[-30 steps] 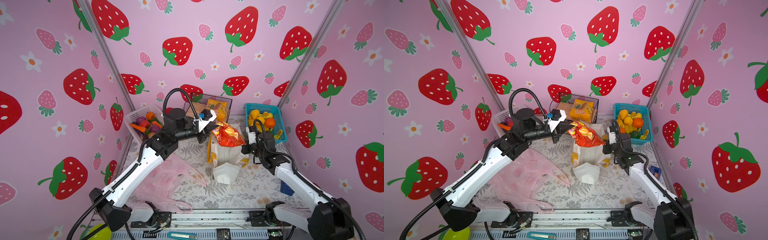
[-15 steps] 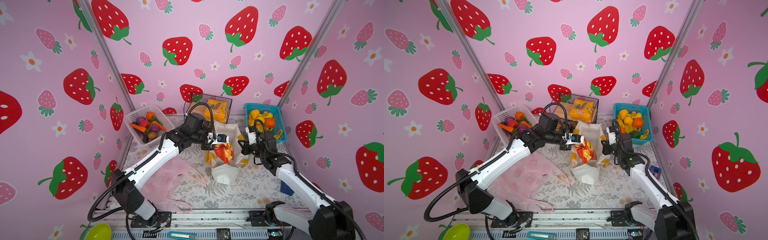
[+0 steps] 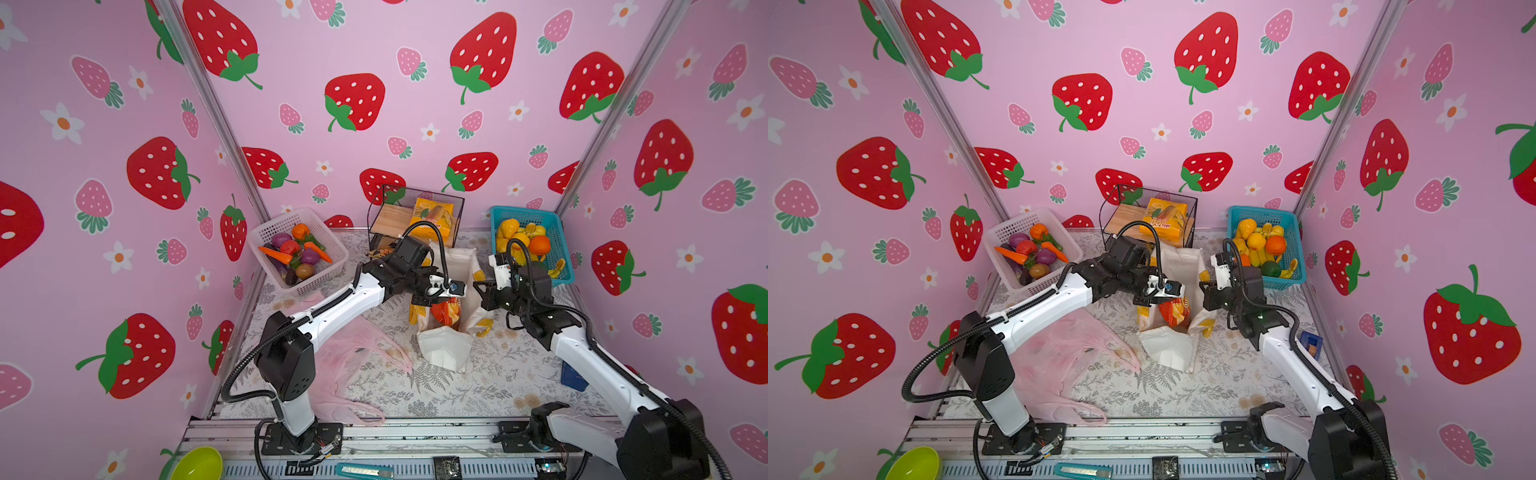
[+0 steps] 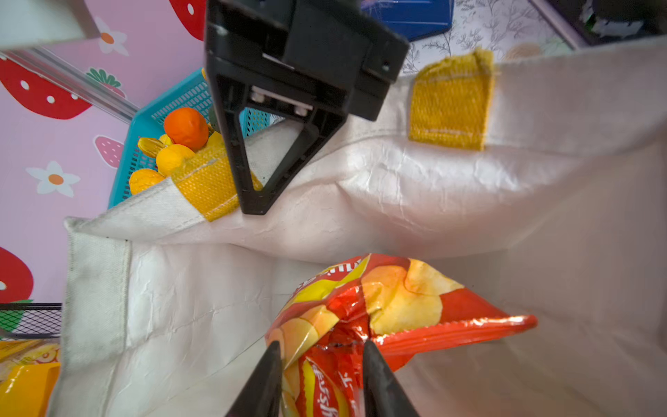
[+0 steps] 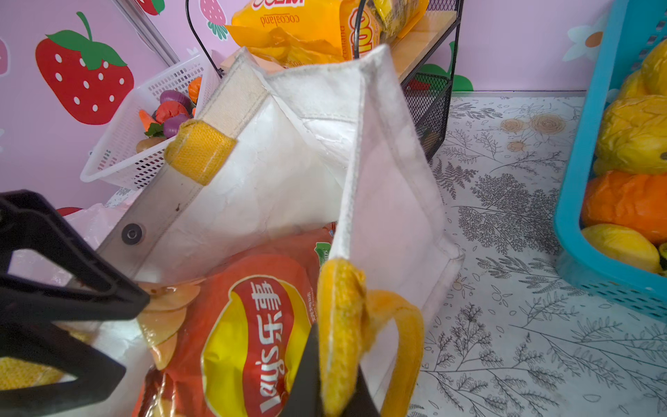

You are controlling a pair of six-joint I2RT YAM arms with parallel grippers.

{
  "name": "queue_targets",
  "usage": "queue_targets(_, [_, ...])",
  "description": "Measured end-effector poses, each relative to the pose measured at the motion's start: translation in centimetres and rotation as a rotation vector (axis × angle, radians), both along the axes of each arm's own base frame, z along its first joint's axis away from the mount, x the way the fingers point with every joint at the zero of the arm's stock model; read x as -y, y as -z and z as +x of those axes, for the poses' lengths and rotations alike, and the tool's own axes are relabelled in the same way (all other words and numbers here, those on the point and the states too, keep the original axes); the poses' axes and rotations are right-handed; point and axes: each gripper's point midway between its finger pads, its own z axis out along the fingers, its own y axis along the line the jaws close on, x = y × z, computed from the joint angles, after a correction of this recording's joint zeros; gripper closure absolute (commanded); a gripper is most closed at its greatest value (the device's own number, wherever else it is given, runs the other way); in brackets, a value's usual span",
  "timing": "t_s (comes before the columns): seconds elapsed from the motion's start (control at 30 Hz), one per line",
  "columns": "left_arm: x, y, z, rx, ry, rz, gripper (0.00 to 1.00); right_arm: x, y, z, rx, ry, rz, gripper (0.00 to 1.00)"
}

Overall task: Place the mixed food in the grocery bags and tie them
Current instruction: 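Lower the chips bag into the white tote and open the left gripper, then grasp the yellow snack bag from the wire shelf with the left gripper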

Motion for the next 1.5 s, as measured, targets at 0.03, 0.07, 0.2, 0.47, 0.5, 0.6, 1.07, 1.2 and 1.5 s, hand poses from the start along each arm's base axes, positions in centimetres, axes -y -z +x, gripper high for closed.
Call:
queue_targets(0.03, [0.0,-0.4,0.0,-0.003,-0.015,-0.020,0.44,0.0,0.0,0.0,0.001,0.000,0.000,0.94])
queue_targets(0.07, [-0.1,-0.8,-0.1,-0.016,-0.038,-0.042,0.42,0.0,0.0,0.0,0.001,0.000,0.000,0.94])
queue_targets(0.2, [-0.9,-4.1,-0.1,-0.049,-0.150,-0.178,0.36,0.1,-0.1,0.1,0.005,0.005,-0.001,0.94])
queue_targets(0.47, [-6.9,-10.5,8.8,-0.279,-0.666,-0.550,0.24,0.9,0.1,0.4,0.016,0.055,-0.021,0.94])
queue_targets(0.5, [-8.0,-10.4,10.5,-0.344,-0.736,-0.592,0.23,0.9,0.1,0.4,0.017,0.057,-0.021,0.94])
queue_targets(0.6, [-10.9,-9.4,15.5,-0.532,-0.907,-0.703,0.23,1.0,0.1,0.4,0.019,0.062,-0.023,0.94])
queue_targets(1.07, [-10.9,-0.6,22.8,-1.091,-1.117,-0.812,0.16,1.1,0.6,0.3,0.027,0.064,-0.021,0.94])
queue_targets(1.2, [-10.2,-2.3,23.1,-1.096,-1.088,-0.840,0.15,1.1,0.6,0.3,0.029,0.063,-0.019,0.94])
queue_targets(1.5, [-9.0,-2.1,24.8,-1.105,-1.076,-0.843,0.16,1.1,0.6,0.3,0.031,0.063,-0.018,0.94])
